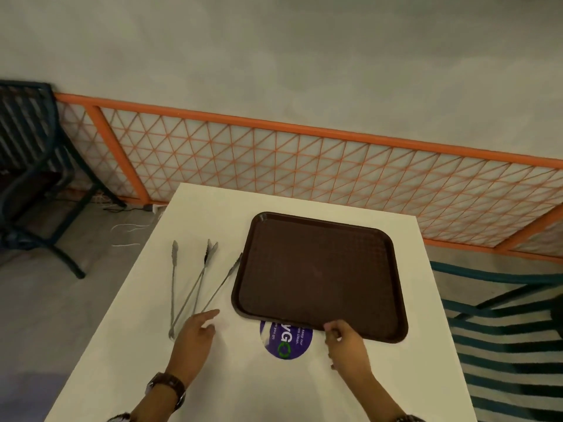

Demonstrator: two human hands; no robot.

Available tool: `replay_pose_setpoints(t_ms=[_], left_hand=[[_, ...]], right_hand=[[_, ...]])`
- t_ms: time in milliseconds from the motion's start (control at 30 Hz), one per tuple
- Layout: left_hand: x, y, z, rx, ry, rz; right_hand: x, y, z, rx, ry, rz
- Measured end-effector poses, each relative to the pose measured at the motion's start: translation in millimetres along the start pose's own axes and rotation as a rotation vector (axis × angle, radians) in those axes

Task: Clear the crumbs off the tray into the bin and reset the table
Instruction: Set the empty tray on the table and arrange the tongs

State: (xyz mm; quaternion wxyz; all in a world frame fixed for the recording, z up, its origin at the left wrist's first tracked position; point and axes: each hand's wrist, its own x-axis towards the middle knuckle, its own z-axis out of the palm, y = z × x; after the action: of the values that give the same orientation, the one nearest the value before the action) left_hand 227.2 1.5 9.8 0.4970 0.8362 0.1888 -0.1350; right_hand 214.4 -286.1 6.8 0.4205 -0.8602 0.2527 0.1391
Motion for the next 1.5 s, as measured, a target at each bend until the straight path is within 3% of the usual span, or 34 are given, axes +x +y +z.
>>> replay_pose_setpoints(t_ms=[200,333,467,667,900,1167,1300,1500], left_hand=[[-19,-27,-46,-0.165,0.101,-0.04],[-30,-50,-78,-0.185,0.173,-0.08],[-43,-75,-102,-0.185,0.234,-0.118],[-53,-102,-116,-0.203,0.263,-0.16],[-28,-101,-107,-0.148,0.214,-0.152],[30,-67,-74,0.008,0.178,-0.125],[50,-45,-61,0.058,0.154,-0.095],[67,-42,-49,0.28,0.172,-0.069]], right_hand=[[-11,-80,105,-0.044,-0.329,-0.123],[-19,-124,160,0.07,-0.481,0.037],[-11,-149,191,0.035,-0.561,0.131],[1,-157,209,0.129,-0.508,0.117],[-25,-164,168,0.246,-0.496,0.064],[-54,-102,101,-0.071,-0.417,-0.031],[-58,-65,81,-0.133,-0.324,0.091],[-45,-26,54,-0.207,-0.272,0.11]])
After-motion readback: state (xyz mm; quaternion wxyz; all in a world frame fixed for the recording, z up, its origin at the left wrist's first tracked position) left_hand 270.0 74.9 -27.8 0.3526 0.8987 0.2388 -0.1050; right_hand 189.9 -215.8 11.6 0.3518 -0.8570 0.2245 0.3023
